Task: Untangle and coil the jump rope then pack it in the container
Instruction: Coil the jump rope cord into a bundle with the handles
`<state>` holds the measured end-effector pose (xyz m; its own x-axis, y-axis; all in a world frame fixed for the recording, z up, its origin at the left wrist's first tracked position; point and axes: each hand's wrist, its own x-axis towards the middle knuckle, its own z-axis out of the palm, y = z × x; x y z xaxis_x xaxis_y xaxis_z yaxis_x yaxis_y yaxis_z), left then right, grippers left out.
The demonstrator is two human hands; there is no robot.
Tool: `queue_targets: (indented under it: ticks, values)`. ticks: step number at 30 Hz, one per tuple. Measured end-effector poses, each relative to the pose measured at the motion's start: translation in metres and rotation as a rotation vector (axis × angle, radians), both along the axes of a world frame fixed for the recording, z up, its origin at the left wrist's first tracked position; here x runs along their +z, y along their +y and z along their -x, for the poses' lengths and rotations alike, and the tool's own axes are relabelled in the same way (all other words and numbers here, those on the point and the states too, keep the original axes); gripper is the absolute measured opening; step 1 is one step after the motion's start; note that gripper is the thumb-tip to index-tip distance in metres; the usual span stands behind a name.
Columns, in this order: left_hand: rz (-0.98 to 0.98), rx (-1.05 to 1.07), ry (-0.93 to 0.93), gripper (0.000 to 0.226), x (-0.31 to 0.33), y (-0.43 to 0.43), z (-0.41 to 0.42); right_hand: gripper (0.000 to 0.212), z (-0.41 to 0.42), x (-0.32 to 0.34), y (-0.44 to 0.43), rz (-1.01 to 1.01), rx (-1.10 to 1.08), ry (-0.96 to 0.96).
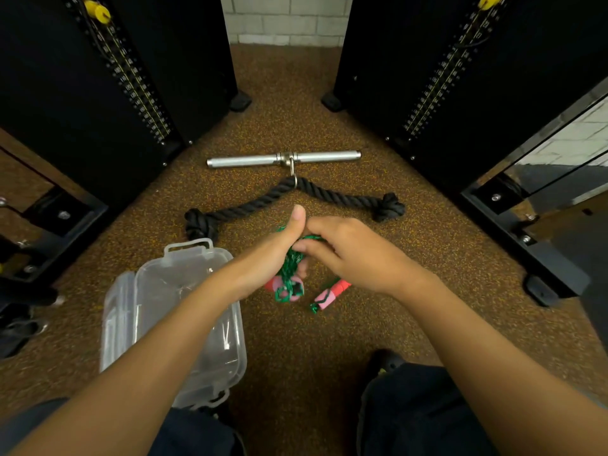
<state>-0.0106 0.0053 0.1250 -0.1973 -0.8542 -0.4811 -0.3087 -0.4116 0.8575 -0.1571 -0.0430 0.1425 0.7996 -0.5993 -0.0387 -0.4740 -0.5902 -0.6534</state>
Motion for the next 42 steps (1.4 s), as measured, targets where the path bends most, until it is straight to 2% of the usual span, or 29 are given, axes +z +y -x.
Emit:
queue_targets:
  ticks: [4,6,9,11,14,17,21,26,29,31,34,36,37,39,42]
  values:
    - [-0.008,-0.067,0.169,0.072,0.011,-0.002,0.002,0.027,0.006,0.006,-0.007,-0.059,-0.089,-0.096]
    - [-0.037,-0.073,0.288,0.076,0.013,-0.003,0.003,0.026,0.009,0.008,-0.01,-0.096,-0.131,-0.146]
    - [-0.105,-0.027,0.44,0.07,0.017,-0.003,0.005,0.018,0.011,0.007,-0.014,-0.178,-0.174,-0.224]
    - [-0.13,0.024,0.556,0.063,0.017,-0.002,0.005,0.025,0.012,0.005,-0.016,-0.213,-0.199,-0.232]
    - [-0.099,0.101,0.804,0.052,0.017,-0.003,0.002,0.028,0.012,0.0,-0.018,-0.299,-0.198,-0.179]
    - [-0.093,0.265,1.044,0.051,0.015,-0.006,-0.001,0.028,0.009,-0.003,-0.016,-0.387,-0.189,-0.114]
    - [-0.056,0.494,1.153,0.046,0.013,-0.008,-0.006,0.026,0.004,-0.004,-0.007,-0.313,-0.13,0.095]
    - [-0.05,0.646,1.155,0.044,0.012,-0.011,-0.016,0.026,-0.003,-0.008,0.004,-0.3,-0.038,0.248]
    - [-0.03,0.726,1.017,0.054,0.009,-0.012,-0.013,0.022,-0.003,-0.007,0.005,-0.299,-0.006,0.254]
    - [0.0,0.733,0.863,0.052,0.006,-0.013,-0.008,0.019,-0.002,-0.004,0.006,-0.249,0.029,0.249]
    - [0.062,0.584,0.469,0.042,0.0,-0.012,-0.001,0.016,-0.002,0.002,0.005,-0.181,0.059,0.21]
    - [0.065,0.374,0.22,0.049,-0.003,-0.008,0.003,0.01,0.0,0.006,0.001,-0.149,0.047,0.131]
    - [0.044,0.266,0.152,0.058,-0.005,-0.006,0.004,0.008,0.002,0.008,-0.002,-0.128,0.026,0.088]
    - [0.003,0.118,0.164,0.071,-0.007,-0.002,0.009,0.006,0.007,0.011,-0.008,-0.119,-0.023,0.016]
    - [-0.042,0.042,0.352,0.059,0.002,-0.001,0.016,0.015,0.014,0.016,-0.013,-0.188,-0.067,-0.084]
